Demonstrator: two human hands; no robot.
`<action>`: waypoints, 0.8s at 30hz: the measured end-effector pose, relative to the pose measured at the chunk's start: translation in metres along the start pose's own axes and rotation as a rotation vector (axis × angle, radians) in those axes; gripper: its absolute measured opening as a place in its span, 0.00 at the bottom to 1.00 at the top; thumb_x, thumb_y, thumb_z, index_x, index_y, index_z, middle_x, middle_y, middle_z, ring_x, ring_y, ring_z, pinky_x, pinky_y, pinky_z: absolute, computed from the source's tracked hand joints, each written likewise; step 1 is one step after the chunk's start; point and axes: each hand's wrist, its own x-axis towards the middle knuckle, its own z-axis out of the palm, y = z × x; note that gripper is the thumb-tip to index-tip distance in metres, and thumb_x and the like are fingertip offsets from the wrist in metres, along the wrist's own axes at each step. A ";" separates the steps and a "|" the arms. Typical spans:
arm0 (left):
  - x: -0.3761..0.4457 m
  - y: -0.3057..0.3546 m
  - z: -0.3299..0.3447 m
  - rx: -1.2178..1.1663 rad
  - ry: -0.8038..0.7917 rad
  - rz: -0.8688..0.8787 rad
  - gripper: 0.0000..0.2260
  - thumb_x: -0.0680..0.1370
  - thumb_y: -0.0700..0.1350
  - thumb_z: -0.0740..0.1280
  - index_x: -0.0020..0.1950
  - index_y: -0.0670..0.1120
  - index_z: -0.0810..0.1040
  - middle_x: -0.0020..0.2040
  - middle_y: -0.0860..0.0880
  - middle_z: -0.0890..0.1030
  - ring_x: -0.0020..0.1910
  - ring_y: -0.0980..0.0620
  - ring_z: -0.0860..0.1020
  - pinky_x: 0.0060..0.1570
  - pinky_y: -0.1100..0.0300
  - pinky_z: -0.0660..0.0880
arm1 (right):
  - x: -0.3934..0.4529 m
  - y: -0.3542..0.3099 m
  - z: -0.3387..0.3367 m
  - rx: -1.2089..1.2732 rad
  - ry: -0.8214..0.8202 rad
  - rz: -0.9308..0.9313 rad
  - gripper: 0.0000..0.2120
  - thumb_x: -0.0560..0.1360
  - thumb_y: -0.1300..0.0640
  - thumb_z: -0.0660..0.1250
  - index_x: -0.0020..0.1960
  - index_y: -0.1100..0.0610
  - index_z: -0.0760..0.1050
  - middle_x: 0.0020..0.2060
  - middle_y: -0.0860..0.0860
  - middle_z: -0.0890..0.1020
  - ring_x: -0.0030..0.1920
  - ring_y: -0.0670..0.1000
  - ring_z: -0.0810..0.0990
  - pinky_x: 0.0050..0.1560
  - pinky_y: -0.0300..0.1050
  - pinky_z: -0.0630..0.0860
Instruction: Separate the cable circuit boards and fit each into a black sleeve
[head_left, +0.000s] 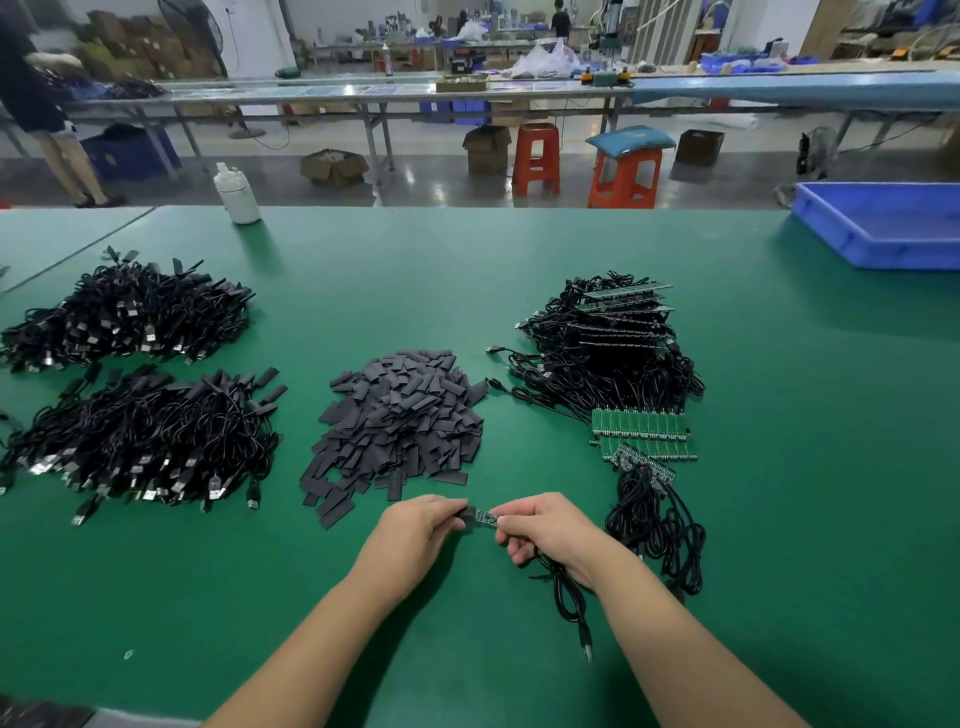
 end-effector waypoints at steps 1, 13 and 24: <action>0.000 0.000 0.000 0.009 -0.001 0.004 0.13 0.79 0.43 0.68 0.63 0.45 0.81 0.55 0.50 0.84 0.53 0.53 0.81 0.58 0.63 0.74 | 0.000 0.000 0.000 -0.011 -0.003 0.000 0.09 0.77 0.65 0.67 0.54 0.55 0.80 0.37 0.53 0.85 0.33 0.46 0.80 0.37 0.38 0.78; 0.008 0.001 0.001 0.169 -0.071 0.084 0.12 0.80 0.43 0.66 0.62 0.48 0.81 0.55 0.51 0.83 0.52 0.50 0.81 0.52 0.58 0.77 | 0.000 0.001 -0.001 -0.034 -0.017 -0.002 0.11 0.78 0.65 0.67 0.59 0.60 0.78 0.37 0.53 0.84 0.33 0.47 0.79 0.38 0.39 0.78; 0.016 0.002 -0.004 0.324 -0.147 0.106 0.09 0.80 0.44 0.64 0.58 0.50 0.80 0.50 0.53 0.81 0.46 0.49 0.80 0.45 0.55 0.76 | 0.002 0.004 -0.001 -0.061 -0.023 -0.021 0.10 0.78 0.65 0.66 0.58 0.59 0.79 0.37 0.52 0.84 0.33 0.47 0.79 0.37 0.38 0.77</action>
